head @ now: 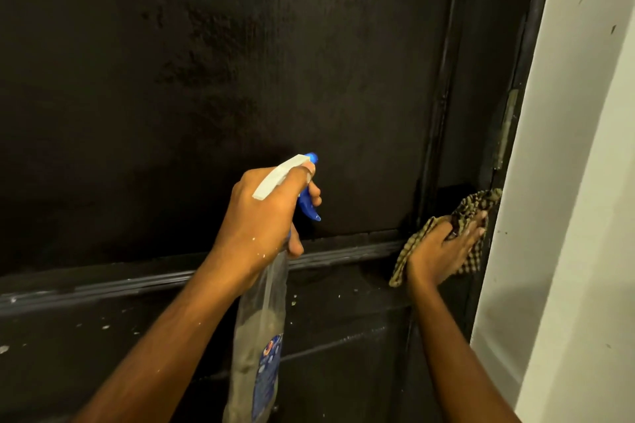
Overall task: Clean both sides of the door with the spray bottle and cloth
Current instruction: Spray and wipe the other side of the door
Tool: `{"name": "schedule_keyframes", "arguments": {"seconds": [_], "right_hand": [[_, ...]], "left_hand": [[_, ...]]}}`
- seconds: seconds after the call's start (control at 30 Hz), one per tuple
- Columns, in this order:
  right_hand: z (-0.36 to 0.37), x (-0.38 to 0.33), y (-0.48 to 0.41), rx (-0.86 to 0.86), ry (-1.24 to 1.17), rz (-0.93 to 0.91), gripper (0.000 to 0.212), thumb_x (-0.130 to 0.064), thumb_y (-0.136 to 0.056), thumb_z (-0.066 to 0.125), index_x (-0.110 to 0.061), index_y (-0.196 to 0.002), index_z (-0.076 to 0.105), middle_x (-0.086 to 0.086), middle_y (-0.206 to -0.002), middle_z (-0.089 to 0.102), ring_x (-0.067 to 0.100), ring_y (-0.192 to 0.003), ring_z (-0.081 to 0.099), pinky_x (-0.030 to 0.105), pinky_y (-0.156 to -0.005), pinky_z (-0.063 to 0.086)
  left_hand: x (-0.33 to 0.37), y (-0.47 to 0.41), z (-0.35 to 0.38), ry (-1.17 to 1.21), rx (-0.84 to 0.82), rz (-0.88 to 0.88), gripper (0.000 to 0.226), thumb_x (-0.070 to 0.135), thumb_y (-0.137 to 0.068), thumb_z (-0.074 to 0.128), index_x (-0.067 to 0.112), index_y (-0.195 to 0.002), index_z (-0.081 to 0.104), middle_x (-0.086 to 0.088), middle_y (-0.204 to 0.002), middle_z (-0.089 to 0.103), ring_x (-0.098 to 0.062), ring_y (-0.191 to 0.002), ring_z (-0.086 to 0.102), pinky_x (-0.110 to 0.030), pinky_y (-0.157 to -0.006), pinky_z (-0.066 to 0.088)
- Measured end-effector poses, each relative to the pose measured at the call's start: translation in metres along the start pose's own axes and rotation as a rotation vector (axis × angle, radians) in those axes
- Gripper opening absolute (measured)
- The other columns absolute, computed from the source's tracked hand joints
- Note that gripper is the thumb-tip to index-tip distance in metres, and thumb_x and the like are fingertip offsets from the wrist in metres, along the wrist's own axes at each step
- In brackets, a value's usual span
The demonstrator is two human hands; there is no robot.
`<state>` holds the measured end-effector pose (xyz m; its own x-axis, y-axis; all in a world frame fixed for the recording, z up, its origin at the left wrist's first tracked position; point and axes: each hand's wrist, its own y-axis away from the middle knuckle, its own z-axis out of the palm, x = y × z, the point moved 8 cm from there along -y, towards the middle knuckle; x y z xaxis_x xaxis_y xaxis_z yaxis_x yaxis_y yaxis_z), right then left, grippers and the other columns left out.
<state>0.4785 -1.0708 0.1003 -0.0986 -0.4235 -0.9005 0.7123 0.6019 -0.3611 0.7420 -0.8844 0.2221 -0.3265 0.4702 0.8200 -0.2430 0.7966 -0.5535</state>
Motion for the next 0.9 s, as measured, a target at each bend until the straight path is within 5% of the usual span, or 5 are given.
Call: {"name": "schedule_keyframes", "arguments": {"seconds": [0.13,0.37,0.57,0.77,0.9], "right_hand": [[0.012,-0.019,0.014,0.009,0.0,0.034,0.074,-0.045,-0.093,0.027,-0.027,-0.161,0.007,0.003,-0.169,0.011,0.021,-0.156,0.011,0.044,-0.126,0.007],[0.01,0.0,0.059,-0.332,0.163,-0.736,0.08,-0.025,-0.085,0.038,-0.048,-0.156,0.009,-0.016,-0.165,0.013,0.019,-0.156,0.01,0.04,-0.126,0.004],[0.002,0.029,0.081,-0.061,-0.018,-0.058,0.076,-0.042,-0.087,0.029,-0.022,-0.16,0.018,0.006,-0.167,0.018,0.021,-0.155,0.015,0.044,-0.125,0.01],[0.009,0.024,0.129,-0.386,0.199,-0.695,0.085,-0.023,-0.079,0.04,-0.038,-0.159,0.017,0.0,-0.166,0.018,0.017,-0.156,0.003,0.031,-0.125,-0.003],[-0.012,0.041,0.087,-0.227,0.01,-0.365,0.077,-0.022,-0.086,0.034,-0.022,-0.161,0.017,0.002,-0.164,0.017,0.02,-0.154,0.011,0.027,-0.124,0.001]], "left_hand": [[-0.002,0.0,0.004,0.029,-0.001,-0.01,0.041,0.035,-0.1,0.049,0.004,-0.081,0.069,-0.009,-0.082,0.072,-0.034,-0.046,0.056,-0.029,-0.041,0.046],[-0.004,0.006,0.002,0.05,0.023,0.005,0.041,0.034,-0.1,0.048,0.003,-0.082,0.068,-0.01,-0.082,0.072,-0.029,-0.041,0.052,-0.028,-0.039,0.044],[-0.022,0.025,-0.003,0.033,0.016,-0.017,0.04,0.032,-0.101,0.047,0.003,-0.083,0.068,-0.011,-0.083,0.072,-0.027,-0.036,0.051,-0.03,-0.041,0.043],[-0.056,0.056,-0.006,-0.058,-0.003,-0.091,0.036,0.03,-0.1,0.048,0.006,-0.084,0.069,-0.007,-0.077,0.072,-0.031,-0.037,0.051,-0.036,-0.045,0.045],[-0.086,0.079,0.001,-0.108,-0.008,-0.18,0.034,0.032,-0.098,0.054,0.009,-0.079,0.07,-0.003,-0.061,0.069,-0.025,-0.032,0.049,-0.03,-0.041,0.042]]}}
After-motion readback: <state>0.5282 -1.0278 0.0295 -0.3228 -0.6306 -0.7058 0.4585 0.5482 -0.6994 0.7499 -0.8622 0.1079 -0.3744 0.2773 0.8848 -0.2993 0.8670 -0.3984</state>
